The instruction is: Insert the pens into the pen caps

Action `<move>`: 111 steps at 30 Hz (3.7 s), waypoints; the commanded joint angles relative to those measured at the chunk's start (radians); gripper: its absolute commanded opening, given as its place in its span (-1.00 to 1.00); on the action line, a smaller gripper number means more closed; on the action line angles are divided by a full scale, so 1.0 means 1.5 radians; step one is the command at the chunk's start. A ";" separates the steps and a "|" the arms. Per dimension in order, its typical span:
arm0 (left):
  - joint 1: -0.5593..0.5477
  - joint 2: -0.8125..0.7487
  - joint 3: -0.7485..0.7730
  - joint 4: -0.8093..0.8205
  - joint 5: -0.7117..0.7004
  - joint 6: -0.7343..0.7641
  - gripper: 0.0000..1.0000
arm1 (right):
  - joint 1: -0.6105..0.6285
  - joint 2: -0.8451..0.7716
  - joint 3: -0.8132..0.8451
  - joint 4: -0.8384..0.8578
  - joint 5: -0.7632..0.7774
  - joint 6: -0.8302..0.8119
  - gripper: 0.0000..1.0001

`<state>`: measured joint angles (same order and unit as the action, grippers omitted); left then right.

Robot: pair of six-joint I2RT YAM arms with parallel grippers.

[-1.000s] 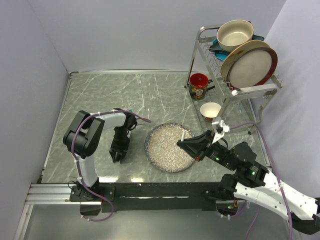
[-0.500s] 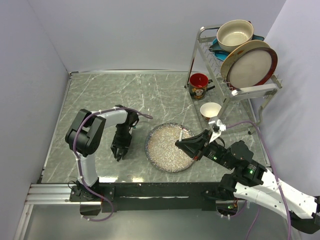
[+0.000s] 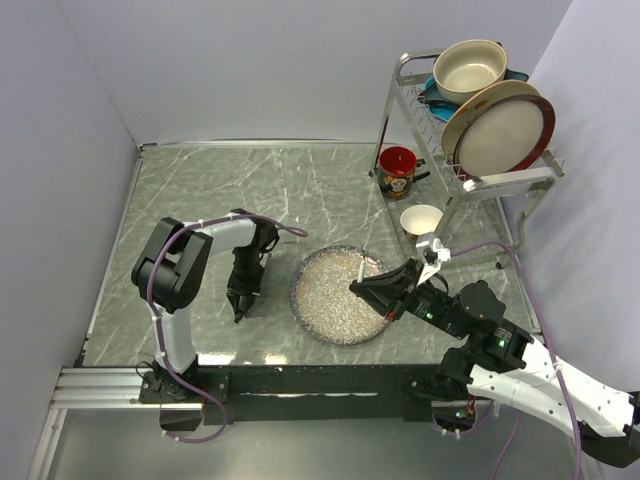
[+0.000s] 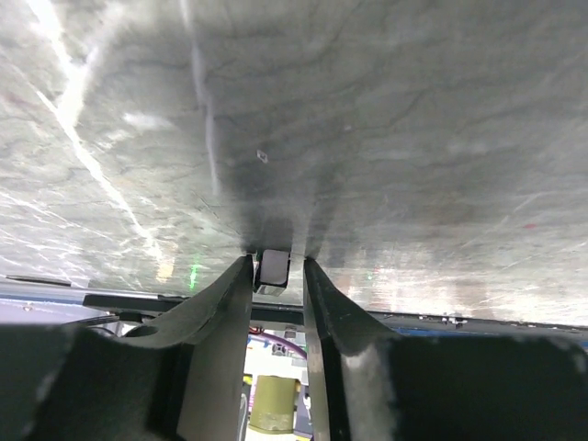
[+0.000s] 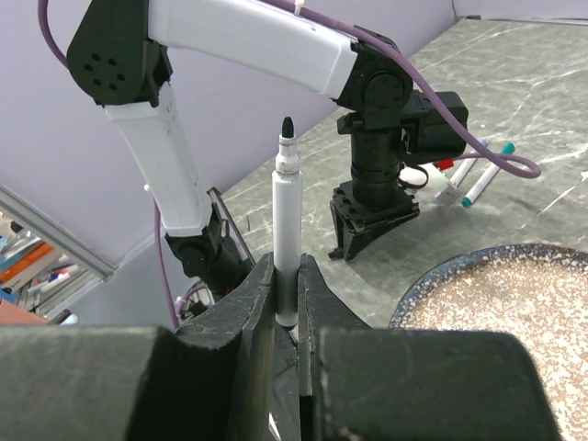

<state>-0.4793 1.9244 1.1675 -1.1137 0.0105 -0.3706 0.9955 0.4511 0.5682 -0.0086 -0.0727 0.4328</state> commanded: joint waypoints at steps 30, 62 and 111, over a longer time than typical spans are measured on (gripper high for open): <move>-0.019 -0.439 -0.040 0.407 0.115 -0.113 -0.98 | 0.015 0.079 0.021 0.085 -0.067 0.047 -1.00; -0.113 -0.823 -0.316 0.959 0.348 -0.300 -0.98 | 0.121 0.278 0.096 0.146 -0.021 0.054 -1.00; -0.113 -0.799 -0.142 0.640 0.406 -0.271 -0.98 | 0.149 0.259 0.084 0.132 0.000 0.015 -1.00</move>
<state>-0.6453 0.7452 0.9161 -0.1562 0.6128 -0.7807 1.2137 0.8337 0.6621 0.1493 -0.0895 0.4728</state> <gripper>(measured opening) 0.058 0.151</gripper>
